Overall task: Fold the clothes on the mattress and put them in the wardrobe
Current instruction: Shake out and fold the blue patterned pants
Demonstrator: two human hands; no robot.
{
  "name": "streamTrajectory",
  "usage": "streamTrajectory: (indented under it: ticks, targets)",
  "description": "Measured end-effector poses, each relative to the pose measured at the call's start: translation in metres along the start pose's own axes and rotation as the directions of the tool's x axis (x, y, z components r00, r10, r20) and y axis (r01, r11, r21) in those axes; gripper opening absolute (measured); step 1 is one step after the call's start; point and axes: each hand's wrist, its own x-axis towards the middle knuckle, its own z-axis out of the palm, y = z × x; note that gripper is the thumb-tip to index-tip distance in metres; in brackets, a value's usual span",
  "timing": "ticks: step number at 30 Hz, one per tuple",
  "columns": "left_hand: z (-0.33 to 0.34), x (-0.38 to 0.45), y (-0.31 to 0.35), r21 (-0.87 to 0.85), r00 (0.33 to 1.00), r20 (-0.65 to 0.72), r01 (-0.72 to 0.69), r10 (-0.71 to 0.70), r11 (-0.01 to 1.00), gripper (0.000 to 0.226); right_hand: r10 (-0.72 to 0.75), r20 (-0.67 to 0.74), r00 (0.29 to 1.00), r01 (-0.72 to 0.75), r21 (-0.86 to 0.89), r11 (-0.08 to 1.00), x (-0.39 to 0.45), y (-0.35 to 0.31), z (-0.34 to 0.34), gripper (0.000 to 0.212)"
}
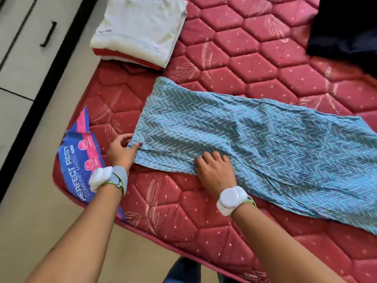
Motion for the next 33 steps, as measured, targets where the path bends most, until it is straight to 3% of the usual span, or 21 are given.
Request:
streamTrajectory:
  ticks: [8,12,15,17,19,21,23,27,30,33]
  targets:
    - [-0.008,-0.021,-0.013,0.082,0.962,-0.22,-0.145,0.159,0.986,0.016,-0.169,-0.04,0.985,0.172,0.092,0.981,0.003,-0.01,0.013,0.023]
    - [-0.008,-0.037,-0.023,0.27,0.973,-0.15,-0.132,0.177,0.954,0.027,-0.049,-0.037,0.998,0.054,0.154,0.987,0.005,-0.019,0.017,0.025]
    - [-0.012,-0.043,-0.02,0.509,0.926,-0.147,-0.231,0.347,0.83,0.041,0.032,-0.021,0.999,-0.028,0.161,0.986,0.011,-0.023,0.02,0.025]
    - [-0.014,-0.041,-0.019,0.631,0.867,-0.063,-0.349,0.494,0.692,0.038,0.029,-0.034,0.999,-0.023,0.183,0.983,0.014,-0.025,0.021,0.022]
    - [-0.016,-0.035,-0.019,0.647,0.831,-0.022,-0.413,0.556,0.642,0.024,-0.004,-0.056,0.998,0.016,0.221,0.975,0.016,-0.026,0.02,0.023]
    - [-0.02,-0.029,-0.017,0.615,0.839,-0.068,-0.391,0.54,0.684,0.013,-0.058,-0.07,0.996,0.074,0.255,0.964,0.016,-0.029,0.017,0.024]
    - [-0.024,-0.026,-0.014,0.588,0.829,-0.103,-0.395,0.55,0.705,0.013,-0.097,-0.083,0.992,0.116,0.266,0.957,0.013,-0.032,0.012,0.023]
    - [-0.038,-0.034,-0.027,0.602,0.753,-0.111,-0.468,0.648,0.647,0.013,-0.156,-0.066,0.986,0.167,0.229,0.959,0.001,-0.04,0.013,0.019]
    - [-0.042,-0.049,-0.053,0.628,0.811,-0.029,-0.44,0.584,0.642,0.013,-0.179,-0.004,0.984,0.177,0.177,0.968,-0.007,-0.043,0.022,0.017]
    - [-0.039,-0.055,-0.056,0.563,0.894,-0.022,-0.358,0.447,0.745,0.017,-0.169,0.022,0.985,0.162,0.19,0.968,-0.006,-0.044,0.024,0.023]
